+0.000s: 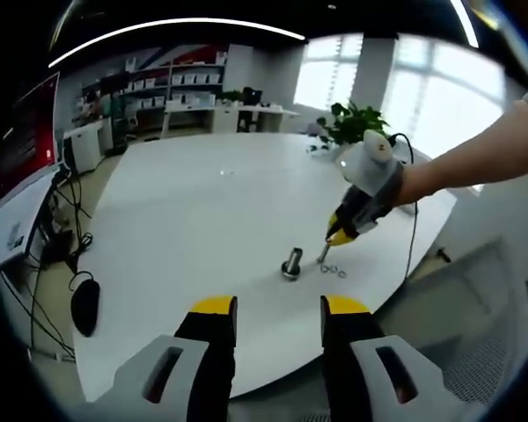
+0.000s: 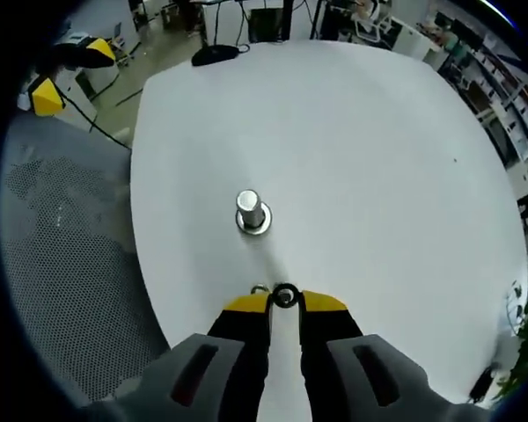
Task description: Place the washer onto the threaded stud by aligning its center hole with the stud, sliding it down to the base, and recovering from edge contact or off-axis alignment until the washer reaches the visible bottom stop.
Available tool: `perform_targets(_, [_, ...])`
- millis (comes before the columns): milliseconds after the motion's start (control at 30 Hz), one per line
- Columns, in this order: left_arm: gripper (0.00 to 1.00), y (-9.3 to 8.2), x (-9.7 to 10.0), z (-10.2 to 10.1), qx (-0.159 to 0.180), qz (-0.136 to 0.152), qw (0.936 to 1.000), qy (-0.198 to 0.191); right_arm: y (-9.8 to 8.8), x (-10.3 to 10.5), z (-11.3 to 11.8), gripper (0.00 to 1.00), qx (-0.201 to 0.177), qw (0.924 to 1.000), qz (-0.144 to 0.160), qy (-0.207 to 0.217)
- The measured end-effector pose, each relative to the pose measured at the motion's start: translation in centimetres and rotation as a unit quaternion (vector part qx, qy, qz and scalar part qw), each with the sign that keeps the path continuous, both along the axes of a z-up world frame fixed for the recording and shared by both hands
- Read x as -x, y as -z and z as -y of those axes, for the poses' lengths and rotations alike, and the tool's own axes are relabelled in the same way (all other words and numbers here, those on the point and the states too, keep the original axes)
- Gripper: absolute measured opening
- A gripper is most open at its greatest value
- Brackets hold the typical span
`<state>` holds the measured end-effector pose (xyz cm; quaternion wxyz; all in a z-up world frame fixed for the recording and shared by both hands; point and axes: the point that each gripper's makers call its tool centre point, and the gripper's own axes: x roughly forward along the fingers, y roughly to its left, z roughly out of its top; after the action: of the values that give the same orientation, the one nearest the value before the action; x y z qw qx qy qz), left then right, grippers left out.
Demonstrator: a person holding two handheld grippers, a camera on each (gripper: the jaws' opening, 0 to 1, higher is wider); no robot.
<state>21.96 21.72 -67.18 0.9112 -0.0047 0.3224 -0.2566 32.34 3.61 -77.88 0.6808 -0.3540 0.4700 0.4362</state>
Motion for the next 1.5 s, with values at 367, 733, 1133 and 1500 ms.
perform_targets(367, [0.36, 0.1, -0.1, -0.1, 0.005, -0.004, 1.0000, -0.005, 0.6, 0.2, 0.0, 0.13, 0.011, 0.9999, -0.011, -0.004])
perform_targets(733, [0.36, 0.4, 0.0, -0.1, -0.002, -0.010, 0.9999, -0.003, 3.5, 0.3, 0.0, 0.13, 0.039, 0.9987, -0.033, -0.005])
perform_targets(1133, [0.36, 0.5, 0.1, -0.4, -0.006, -0.012, 0.9999, -0.009, 5.7, 0.0, 0.1, 0.14, 0.060, 0.9972, -0.045, -0.006])
perform_targets(1500, [0.35, 0.4, 0.1, -0.5, -0.004, -0.011, 0.9999, -0.010, 5.3, 0.0, 1.0, 0.23, 0.057, 0.9973, -0.040, 0.021])
